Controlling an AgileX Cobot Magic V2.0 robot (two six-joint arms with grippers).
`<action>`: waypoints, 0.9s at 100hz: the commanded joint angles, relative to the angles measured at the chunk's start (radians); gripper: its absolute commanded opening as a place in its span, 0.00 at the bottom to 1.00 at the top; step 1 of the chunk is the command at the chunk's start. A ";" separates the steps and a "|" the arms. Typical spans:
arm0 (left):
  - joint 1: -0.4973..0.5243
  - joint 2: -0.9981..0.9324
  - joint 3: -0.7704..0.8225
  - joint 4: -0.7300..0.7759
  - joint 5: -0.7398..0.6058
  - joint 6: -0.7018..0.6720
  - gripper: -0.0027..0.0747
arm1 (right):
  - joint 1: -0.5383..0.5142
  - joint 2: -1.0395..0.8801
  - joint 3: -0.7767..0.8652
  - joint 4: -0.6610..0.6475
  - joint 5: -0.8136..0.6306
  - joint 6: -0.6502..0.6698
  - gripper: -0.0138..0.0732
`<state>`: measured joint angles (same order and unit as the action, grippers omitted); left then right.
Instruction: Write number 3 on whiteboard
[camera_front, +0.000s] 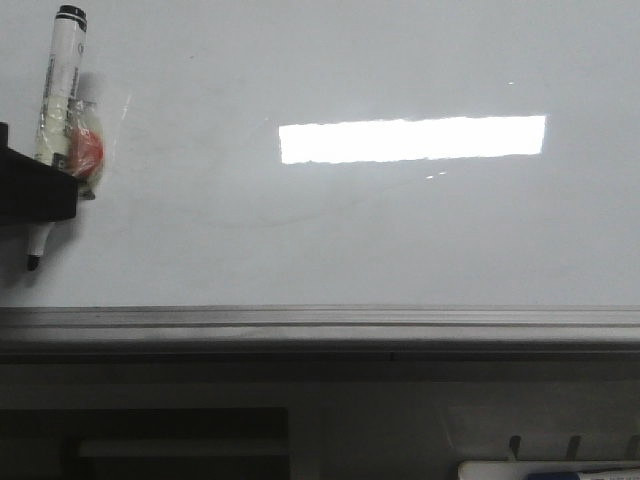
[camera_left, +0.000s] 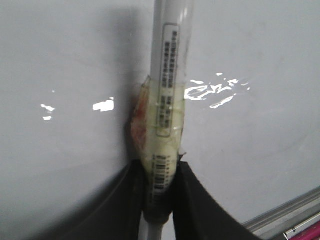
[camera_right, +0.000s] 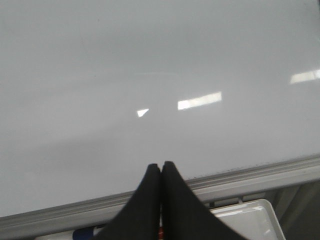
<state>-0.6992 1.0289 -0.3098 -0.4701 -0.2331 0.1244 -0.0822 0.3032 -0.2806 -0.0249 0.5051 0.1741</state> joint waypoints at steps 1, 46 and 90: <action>-0.002 0.002 -0.022 0.026 0.001 -0.002 0.01 | 0.044 0.017 -0.042 0.007 -0.079 -0.006 0.09; -0.007 -0.106 -0.022 0.653 0.013 0.000 0.01 | 0.595 0.039 -0.060 0.085 -0.130 -0.101 0.48; -0.127 -0.069 -0.022 0.928 -0.129 0.000 0.01 | 0.908 0.497 -0.330 0.015 -0.211 -0.296 0.58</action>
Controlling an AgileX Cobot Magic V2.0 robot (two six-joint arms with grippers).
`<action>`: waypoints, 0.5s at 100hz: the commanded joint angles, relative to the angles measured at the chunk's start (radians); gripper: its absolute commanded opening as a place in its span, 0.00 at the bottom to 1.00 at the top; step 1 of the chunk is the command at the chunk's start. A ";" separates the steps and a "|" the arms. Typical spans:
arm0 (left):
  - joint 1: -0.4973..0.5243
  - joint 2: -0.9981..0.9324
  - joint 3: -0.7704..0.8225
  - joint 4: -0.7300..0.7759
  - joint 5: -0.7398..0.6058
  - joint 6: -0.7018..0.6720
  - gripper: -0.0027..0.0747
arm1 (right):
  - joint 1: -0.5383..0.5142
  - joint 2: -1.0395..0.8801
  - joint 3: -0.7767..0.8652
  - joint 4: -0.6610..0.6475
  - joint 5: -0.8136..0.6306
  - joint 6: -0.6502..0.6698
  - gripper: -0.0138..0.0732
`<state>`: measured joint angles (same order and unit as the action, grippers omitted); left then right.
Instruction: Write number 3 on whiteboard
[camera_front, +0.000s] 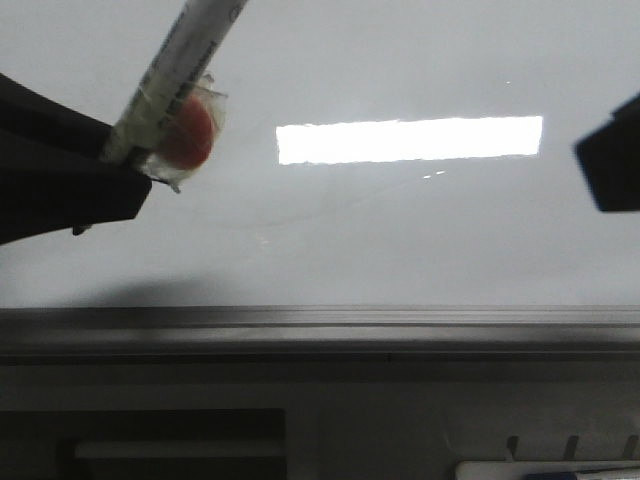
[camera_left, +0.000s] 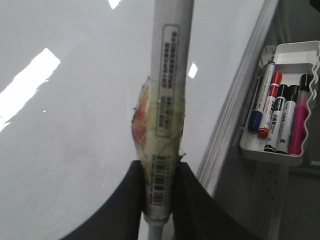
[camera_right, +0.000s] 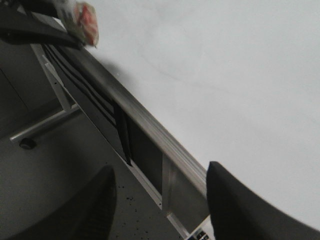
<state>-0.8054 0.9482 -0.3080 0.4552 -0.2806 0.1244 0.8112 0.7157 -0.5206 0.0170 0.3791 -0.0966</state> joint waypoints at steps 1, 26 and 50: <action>-0.023 0.016 -0.024 0.009 -0.082 0.000 0.01 | 0.016 0.100 -0.101 -0.027 -0.085 -0.026 0.58; -0.030 0.132 -0.037 0.059 -0.134 0.000 0.01 | 0.081 0.277 -0.244 -0.041 -0.043 -0.042 0.58; -0.030 0.196 -0.071 0.052 -0.169 0.000 0.01 | 0.169 0.333 -0.277 -0.078 -0.044 -0.042 0.56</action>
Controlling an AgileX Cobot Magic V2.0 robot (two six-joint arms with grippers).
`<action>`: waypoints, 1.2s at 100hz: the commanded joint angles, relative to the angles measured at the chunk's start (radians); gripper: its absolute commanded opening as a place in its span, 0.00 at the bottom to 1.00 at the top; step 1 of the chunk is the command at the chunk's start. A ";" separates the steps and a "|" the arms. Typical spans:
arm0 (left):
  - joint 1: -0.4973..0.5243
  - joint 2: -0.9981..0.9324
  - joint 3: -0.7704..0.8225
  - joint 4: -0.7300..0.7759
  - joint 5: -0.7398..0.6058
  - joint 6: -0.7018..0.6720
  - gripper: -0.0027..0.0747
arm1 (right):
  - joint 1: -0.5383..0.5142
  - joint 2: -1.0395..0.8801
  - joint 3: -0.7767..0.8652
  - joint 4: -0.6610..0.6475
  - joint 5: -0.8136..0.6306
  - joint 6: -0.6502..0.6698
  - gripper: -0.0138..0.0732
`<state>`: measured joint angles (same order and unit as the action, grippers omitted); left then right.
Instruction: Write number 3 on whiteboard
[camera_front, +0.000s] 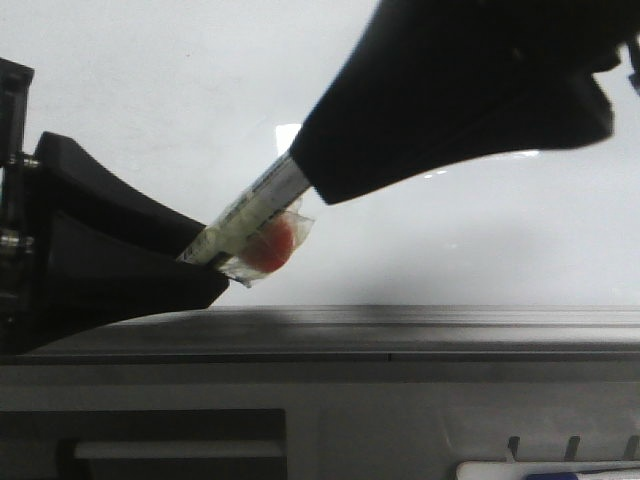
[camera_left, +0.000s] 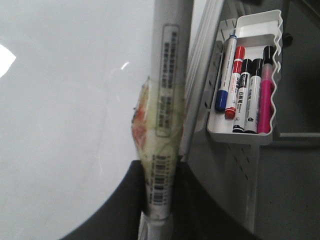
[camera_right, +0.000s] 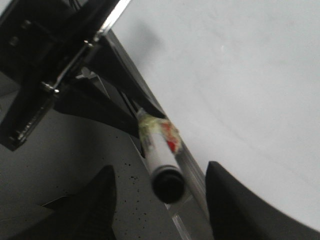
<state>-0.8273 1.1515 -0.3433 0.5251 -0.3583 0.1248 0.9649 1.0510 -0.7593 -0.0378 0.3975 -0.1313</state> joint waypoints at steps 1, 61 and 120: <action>-0.008 -0.007 -0.036 -0.018 -0.094 -0.001 0.01 | 0.018 -0.002 -0.041 -0.023 -0.064 -0.007 0.56; -0.008 -0.007 -0.036 0.041 -0.110 0.001 0.01 | 0.020 0.051 -0.053 -0.026 -0.093 -0.007 0.56; -0.008 -0.007 -0.036 0.031 -0.086 0.003 0.28 | 0.018 0.064 -0.053 -0.030 -0.090 -0.004 0.09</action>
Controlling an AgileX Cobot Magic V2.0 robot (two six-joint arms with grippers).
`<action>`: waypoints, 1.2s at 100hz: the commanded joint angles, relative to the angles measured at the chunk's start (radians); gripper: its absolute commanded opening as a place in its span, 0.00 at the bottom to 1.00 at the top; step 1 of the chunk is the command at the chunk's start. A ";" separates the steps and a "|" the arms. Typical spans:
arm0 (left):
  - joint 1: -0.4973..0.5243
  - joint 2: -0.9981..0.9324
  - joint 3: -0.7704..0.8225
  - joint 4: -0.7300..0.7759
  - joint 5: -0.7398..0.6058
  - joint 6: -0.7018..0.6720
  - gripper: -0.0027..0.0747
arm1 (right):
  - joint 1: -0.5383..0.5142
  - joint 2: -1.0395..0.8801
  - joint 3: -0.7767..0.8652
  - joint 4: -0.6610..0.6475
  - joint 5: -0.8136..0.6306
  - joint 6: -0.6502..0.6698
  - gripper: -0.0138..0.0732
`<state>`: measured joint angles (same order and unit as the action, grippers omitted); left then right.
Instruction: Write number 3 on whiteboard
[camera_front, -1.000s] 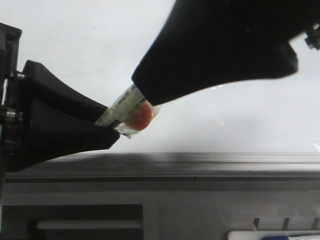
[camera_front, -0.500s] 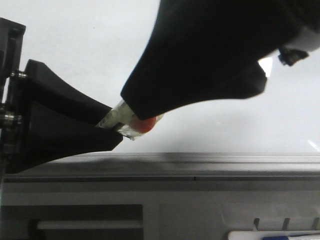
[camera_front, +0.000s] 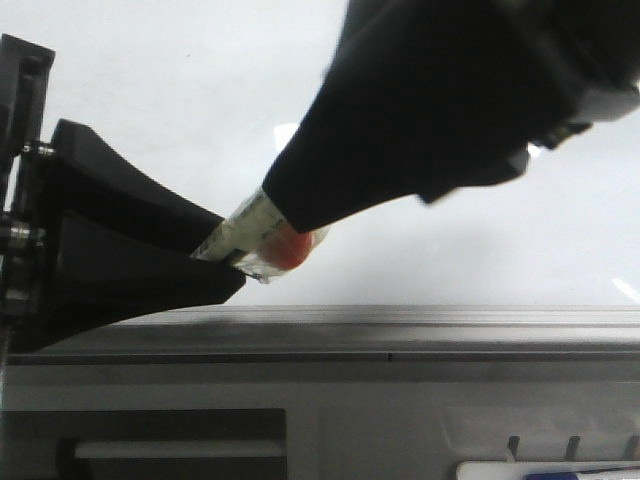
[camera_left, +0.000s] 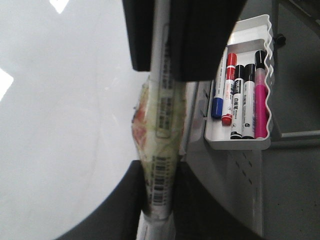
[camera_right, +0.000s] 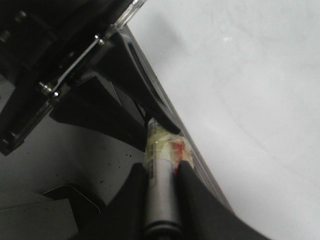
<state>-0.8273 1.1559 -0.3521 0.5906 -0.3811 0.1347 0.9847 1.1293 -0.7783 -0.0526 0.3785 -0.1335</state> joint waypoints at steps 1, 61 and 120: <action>-0.008 -0.011 -0.027 -0.039 -0.064 -0.007 0.29 | -0.002 -0.014 -0.034 -0.018 -0.077 -0.002 0.09; -0.004 -0.279 -0.027 -0.295 0.112 -0.010 0.60 | -0.002 -0.012 -0.034 -0.043 -0.035 -0.002 0.09; -0.004 -0.421 -0.024 -0.353 0.193 -0.010 0.44 | -0.140 0.031 -0.312 -0.124 0.077 0.017 0.09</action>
<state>-0.8291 0.7389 -0.3486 0.2545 -0.1258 0.1347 0.8653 1.1576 -1.0197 -0.1604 0.4819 -0.1224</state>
